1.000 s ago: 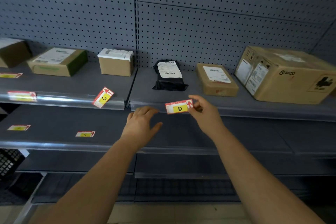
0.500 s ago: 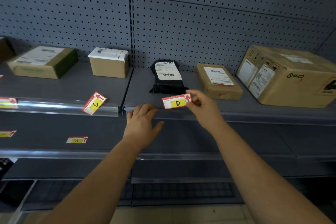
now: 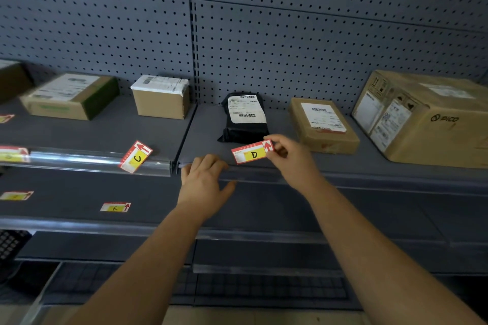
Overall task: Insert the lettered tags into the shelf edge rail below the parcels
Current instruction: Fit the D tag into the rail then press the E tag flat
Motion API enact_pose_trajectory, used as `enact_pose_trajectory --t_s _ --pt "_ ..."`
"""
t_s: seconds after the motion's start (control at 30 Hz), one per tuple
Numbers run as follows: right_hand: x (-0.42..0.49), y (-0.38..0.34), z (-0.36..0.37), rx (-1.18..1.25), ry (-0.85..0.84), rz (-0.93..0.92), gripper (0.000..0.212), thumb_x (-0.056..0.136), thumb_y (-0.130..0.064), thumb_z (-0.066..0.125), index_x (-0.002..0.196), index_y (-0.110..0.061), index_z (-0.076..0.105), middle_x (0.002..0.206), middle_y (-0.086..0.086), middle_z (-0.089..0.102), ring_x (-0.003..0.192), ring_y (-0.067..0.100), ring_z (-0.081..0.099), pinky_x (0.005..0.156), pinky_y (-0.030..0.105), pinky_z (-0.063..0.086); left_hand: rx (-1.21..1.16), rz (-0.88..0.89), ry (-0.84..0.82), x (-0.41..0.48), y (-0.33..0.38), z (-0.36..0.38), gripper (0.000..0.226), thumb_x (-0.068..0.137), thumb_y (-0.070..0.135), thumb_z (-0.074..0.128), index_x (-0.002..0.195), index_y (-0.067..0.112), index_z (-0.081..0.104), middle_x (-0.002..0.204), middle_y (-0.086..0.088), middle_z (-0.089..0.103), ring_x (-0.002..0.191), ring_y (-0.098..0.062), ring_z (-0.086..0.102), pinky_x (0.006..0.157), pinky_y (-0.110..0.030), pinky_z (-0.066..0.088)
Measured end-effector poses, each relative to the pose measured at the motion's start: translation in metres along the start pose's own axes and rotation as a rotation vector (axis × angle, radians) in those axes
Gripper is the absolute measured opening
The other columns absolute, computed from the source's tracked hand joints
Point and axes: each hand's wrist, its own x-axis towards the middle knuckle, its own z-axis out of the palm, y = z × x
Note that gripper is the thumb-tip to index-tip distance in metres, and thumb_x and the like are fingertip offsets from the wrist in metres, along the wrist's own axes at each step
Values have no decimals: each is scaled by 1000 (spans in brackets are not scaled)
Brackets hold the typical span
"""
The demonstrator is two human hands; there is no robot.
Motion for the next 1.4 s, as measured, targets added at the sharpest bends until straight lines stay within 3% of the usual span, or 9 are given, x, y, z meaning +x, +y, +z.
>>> enact_pose_trajectory --t_s 0.17,0.43,0.67,0.8,1.1,1.4 --pt "-4 2 1 -23 -17 -21 30 93 -17 61 122 -24 62 91 -8 63 87 6 60 81 26 51 1 -20 -32 -10 0 2 40 81 45 59 117 27 56 111 8 55 109 -17 47 98 -38 27" --pt "-11 3 -1 41 8 -11 27 93 -14 61 117 -27 64 89 -8 64 84 4 60 72 10 45 22 9 31 -13 0 3 41 80 46 59 115 24 60 115 5 53 111 -18 46 100 -41 29" --pt "-17 3 -5 58 7 17 28 93 -15 60 118 -26 63 91 -4 65 86 8 60 76 18 47 -4 -44 39 -7 6 2 45 75 51 54 108 22 62 111 4 54 105 -19 49 96 -40 31" --pt "-19 1 -8 67 16 28 27 93 -13 60 116 -27 64 91 -2 64 87 11 60 79 24 49 -4 -38 18 -2 6 -1 36 78 43 63 106 20 64 107 4 57 105 -20 49 95 -39 29" --pt "-23 1 -8 60 11 52 28 93 -13 60 117 -27 64 91 -1 64 87 16 61 82 34 52 19 -31 11 -4 8 3 35 78 42 65 104 18 66 105 2 59 104 -21 49 95 -39 29" --pt "-19 7 -12 55 21 38 27 93 -14 60 117 -27 64 90 -4 64 86 11 60 81 30 51 66 -66 98 -3 16 16 37 70 41 74 96 19 63 98 -2 53 94 -25 48 87 -40 34"
